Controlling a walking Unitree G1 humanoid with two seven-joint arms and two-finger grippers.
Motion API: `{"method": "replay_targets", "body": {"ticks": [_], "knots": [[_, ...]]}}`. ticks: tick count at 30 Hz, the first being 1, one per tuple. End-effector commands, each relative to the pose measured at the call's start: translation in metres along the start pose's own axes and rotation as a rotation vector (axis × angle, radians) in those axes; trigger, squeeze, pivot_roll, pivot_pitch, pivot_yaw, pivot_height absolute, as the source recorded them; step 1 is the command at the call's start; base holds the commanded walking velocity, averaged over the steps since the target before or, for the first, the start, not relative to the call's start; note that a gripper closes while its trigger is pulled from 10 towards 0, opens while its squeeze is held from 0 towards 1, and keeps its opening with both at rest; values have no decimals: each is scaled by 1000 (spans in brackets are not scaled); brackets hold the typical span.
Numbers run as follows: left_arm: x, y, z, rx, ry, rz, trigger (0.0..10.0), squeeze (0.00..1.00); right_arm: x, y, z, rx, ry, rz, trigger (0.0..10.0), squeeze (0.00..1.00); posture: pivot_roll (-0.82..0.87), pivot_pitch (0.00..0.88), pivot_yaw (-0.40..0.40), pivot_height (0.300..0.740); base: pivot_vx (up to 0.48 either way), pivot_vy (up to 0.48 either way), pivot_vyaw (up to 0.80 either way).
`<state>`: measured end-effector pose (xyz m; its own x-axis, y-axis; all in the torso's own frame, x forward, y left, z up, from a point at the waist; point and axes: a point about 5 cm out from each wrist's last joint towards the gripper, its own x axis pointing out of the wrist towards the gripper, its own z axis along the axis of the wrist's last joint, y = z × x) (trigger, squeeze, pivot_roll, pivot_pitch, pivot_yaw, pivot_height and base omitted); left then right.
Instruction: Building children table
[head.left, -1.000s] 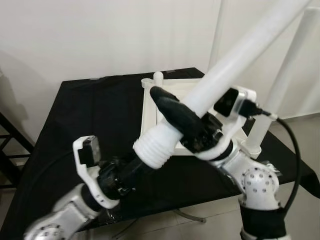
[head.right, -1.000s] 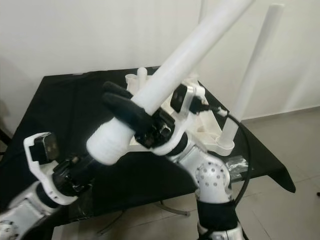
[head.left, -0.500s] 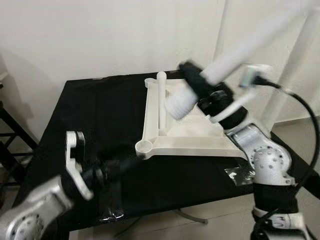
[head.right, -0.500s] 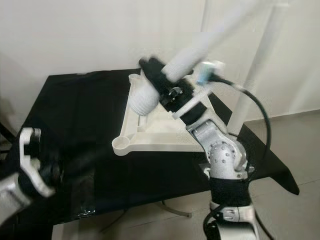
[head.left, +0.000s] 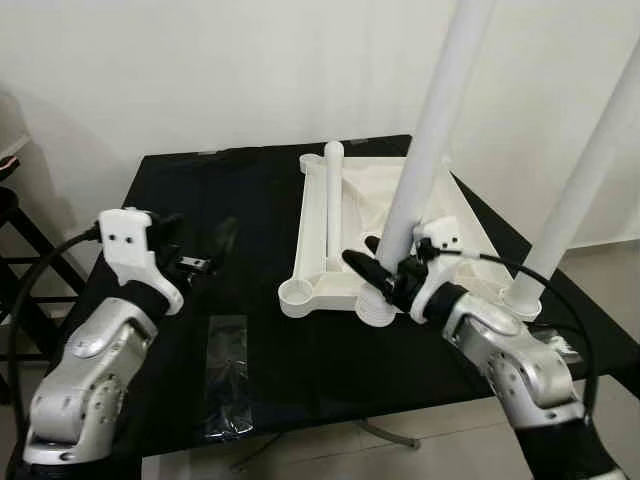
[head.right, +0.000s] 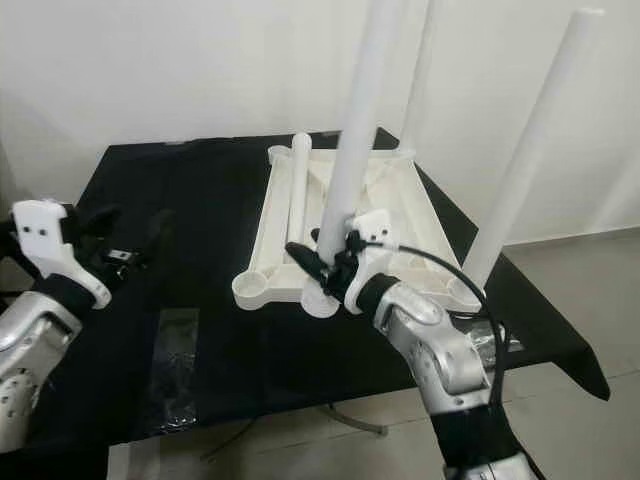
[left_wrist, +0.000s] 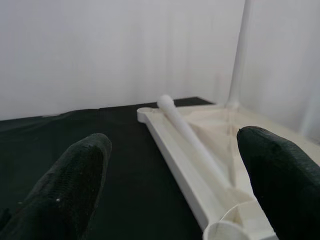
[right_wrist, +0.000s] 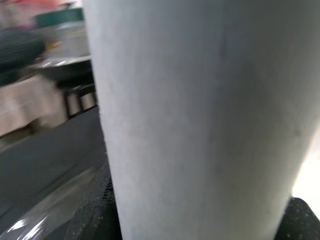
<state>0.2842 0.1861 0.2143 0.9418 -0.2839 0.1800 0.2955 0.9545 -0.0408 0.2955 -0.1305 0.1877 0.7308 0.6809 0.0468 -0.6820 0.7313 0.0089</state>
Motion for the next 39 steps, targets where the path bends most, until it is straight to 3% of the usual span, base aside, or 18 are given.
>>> {"method": "replay_targets", "body": {"ticks": [1, 12, 19, 32, 34, 35, 39], "knots": [[-1, 2, -8, 34, 23, 30, 10000, 0, -2, 9, -5, -46, -3, 35, 10000, 0, -89, 0, 6, 740, 0, 0, 0], [-4, -11, -17, 115, 51, -6, 10000, 0, -9, 23, -11, 5, -50, 119, 10000, 0, -76, 8, 14, 740, 251, 0, 328], [-4, -10, -18, 96, 39, -11, 10000, 0, -9, 20, -12, 27, -63, 71, 10000, 0, -71, 16, 14, 740, 333, 0, 295], [-3, -9, -20, 107, 46, -6, 10000, 0, -11, 23, -9, 37, -86, 116, 10000, 0, -68, 25, 12, 740, 159, 0, 0], [-3, -9, -19, 117, 46, -8, 10000, 0, -12, 25, -8, 33, -85, 132, 10000, 0, -66, 31, 11, 740, 0, 0, 0], [-4, -10, -17, 134, 40, -6, 10000, 0, -15, 29, -3, 17, -83, 222, 10000, 0, -66, 38, 12, 740, 0, 0, 0], [-6, -8, -9, 165, 10, 33, 10000, 0, -21, 29, 5, -57, -42, 340, 10000, 0, -69, 61, 8, 740, 0, 0, 0]]}}
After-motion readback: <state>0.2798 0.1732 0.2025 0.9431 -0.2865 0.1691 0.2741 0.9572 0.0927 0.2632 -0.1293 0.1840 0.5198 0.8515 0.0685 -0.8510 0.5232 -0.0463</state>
